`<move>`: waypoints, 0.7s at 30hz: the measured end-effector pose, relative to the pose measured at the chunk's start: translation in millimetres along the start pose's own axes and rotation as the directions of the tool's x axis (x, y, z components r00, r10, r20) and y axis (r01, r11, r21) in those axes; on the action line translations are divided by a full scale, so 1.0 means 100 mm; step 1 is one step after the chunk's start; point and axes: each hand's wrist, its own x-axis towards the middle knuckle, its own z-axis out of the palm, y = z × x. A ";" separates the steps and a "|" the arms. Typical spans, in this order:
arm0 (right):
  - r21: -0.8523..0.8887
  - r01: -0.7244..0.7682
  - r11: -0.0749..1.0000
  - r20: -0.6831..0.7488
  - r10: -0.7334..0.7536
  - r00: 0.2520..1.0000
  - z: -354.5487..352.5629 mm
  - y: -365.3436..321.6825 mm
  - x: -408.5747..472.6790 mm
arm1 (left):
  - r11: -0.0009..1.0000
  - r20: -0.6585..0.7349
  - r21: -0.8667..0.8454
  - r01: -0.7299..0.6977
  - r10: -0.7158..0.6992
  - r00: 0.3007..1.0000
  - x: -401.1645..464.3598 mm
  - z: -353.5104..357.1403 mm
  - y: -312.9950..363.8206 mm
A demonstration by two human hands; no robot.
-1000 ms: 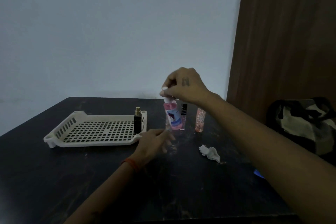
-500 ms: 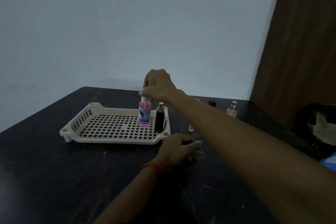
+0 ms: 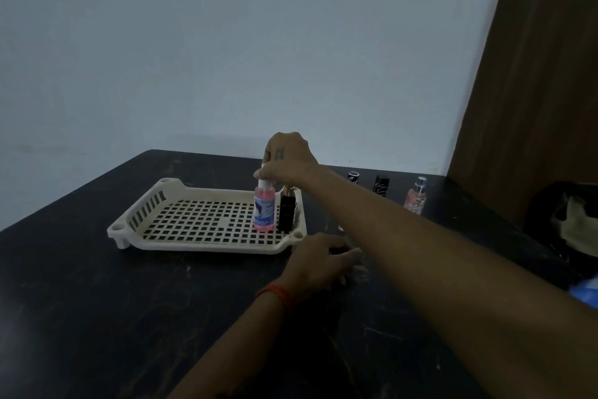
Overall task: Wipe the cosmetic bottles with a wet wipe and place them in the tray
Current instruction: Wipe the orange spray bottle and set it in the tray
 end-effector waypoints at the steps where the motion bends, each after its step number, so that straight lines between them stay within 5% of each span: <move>1: 0.009 -0.005 1.000 0.004 0.005 1.000 -0.02 0.00 -0.01 | 1.000 -0.001 -0.002 -0.001 0.001 1.000 -0.01 0.00 0.00; 13: 0.140 -0.112 0.984 -0.155 0.134 0.979 -1.23 0.63 -1.03 | 0.980 -0.131 -0.190 0.066 -0.092 0.987 -0.05 0.13 0.13; 21: -0.020 -0.299 0.954 0.051 0.300 0.953 -1.09 1.45 -2.07 | 0.998 -0.133 -0.065 -0.014 0.005 0.991 0.30 0.57 0.48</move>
